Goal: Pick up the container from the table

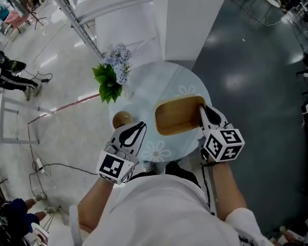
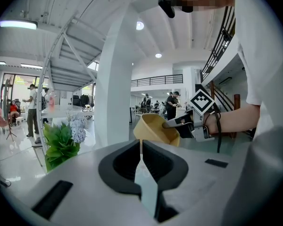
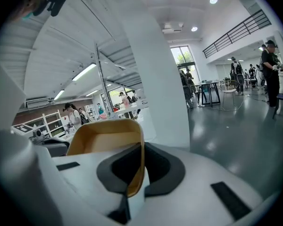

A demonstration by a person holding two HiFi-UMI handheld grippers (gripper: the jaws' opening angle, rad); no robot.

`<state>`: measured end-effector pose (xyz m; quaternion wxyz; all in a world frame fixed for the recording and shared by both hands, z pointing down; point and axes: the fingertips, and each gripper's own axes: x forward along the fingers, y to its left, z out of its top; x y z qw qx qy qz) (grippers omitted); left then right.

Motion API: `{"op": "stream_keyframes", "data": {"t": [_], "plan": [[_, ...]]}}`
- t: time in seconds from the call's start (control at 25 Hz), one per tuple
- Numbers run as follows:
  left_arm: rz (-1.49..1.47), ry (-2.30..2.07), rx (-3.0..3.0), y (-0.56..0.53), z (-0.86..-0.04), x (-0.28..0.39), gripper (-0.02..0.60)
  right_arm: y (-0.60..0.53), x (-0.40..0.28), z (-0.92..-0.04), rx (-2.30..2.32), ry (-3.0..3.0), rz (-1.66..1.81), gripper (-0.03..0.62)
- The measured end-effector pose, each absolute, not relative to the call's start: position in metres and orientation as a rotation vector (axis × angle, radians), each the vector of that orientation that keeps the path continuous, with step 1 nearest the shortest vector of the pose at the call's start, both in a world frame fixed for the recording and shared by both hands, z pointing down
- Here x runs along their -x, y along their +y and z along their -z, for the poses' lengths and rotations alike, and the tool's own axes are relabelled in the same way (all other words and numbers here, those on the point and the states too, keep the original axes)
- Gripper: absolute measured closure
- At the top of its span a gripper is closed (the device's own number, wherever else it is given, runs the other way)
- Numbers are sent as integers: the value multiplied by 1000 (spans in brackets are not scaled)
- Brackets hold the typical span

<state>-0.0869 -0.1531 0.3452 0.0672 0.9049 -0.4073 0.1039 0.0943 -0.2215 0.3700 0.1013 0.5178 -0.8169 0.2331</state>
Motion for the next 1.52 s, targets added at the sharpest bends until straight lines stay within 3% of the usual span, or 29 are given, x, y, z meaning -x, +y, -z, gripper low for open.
{"op": "stream_keyframes", "data": {"t": [1.52], "plan": [[-337, -1231, -2661, -130, -362, 92, 547, -199, -87, -374, -1482, -2409, -724, 563]]}}
